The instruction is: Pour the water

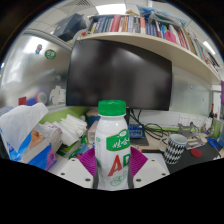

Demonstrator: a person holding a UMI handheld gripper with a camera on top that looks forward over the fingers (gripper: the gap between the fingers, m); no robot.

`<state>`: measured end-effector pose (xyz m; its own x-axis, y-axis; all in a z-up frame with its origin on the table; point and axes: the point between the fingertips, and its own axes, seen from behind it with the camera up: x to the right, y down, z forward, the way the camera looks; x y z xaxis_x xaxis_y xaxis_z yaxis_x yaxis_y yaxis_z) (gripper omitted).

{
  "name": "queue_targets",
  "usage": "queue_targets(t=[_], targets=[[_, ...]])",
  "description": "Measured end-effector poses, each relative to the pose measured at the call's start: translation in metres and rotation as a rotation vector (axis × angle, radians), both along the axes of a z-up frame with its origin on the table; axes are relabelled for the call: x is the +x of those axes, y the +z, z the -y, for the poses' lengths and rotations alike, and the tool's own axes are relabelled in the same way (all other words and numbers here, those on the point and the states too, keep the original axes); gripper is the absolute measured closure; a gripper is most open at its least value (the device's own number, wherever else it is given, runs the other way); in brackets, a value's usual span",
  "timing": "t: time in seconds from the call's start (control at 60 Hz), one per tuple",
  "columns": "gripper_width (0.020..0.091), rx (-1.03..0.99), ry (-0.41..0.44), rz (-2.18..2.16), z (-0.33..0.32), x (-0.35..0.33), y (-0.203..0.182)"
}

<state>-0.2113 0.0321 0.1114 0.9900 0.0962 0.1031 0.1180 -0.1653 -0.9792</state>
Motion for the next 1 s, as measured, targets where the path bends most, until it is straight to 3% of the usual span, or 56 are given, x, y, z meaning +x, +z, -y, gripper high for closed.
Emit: queue_targets(t=[0.233, 0.383, 0.683, 0.817, 1.0], targets=[[0.0707, -0.011, 0.040, -0.045, -0.001, 0.000, 0.001], [0.0707, -0.053, 0.054, -0.239, -0.014, 0.016, 0.028], [0.0710, -0.073, -0.107, -1.101, -0.063, 0.099, 0.085], [0.0709, -0.109, -0.175, -1.346, -0.085, 0.119, 0.086], [0.0706, -0.183, -0.204, -1.594, -0.090, 0.124, 0.074]])
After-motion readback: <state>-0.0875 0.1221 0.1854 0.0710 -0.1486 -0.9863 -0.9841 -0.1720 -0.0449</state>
